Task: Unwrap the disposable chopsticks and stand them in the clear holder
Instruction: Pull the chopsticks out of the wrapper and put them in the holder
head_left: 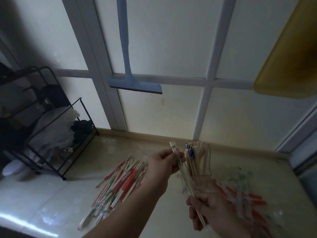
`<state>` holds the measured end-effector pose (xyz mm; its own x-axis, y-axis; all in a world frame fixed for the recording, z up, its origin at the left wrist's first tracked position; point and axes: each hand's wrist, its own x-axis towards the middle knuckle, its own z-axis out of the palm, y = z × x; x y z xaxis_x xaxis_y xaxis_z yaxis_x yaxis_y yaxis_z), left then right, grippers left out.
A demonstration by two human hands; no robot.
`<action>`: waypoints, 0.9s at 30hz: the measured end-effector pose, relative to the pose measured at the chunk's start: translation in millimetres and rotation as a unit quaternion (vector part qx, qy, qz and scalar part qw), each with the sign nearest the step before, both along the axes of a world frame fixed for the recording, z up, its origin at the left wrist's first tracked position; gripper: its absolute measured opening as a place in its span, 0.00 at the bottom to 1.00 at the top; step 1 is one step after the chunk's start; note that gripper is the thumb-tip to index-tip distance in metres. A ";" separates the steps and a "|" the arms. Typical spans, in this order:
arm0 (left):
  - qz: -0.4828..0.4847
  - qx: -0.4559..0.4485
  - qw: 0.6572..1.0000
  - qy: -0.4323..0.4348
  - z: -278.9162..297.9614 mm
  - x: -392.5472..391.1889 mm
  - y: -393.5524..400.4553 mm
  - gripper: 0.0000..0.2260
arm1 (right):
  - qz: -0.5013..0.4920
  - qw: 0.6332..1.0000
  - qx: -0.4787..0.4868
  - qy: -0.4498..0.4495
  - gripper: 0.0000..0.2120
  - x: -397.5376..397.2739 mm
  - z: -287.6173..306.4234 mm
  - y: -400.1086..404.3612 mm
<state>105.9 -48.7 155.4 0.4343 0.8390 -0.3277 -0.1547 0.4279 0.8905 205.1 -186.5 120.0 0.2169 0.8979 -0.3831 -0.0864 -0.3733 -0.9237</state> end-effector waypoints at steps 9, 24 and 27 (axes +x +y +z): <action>-0.054 0.040 0.998 0.008 -6.3 -0.2 -27.2 0.09 | 0.017 0.999 -0.011 -0.033 0.10 -1.1 7.2 -0.6; -0.330 0.217 0.908 0.140 -35.9 -11.0 -36.6 0.07 | -0.232 0.944 0.179 -0.151 0.10 45.3 23.4 8.8; -0.335 0.220 0.904 0.147 -44.8 -12.8 -33.3 0.09 | -0.276 0.931 0.189 -0.146 0.09 58.3 23.3 11.6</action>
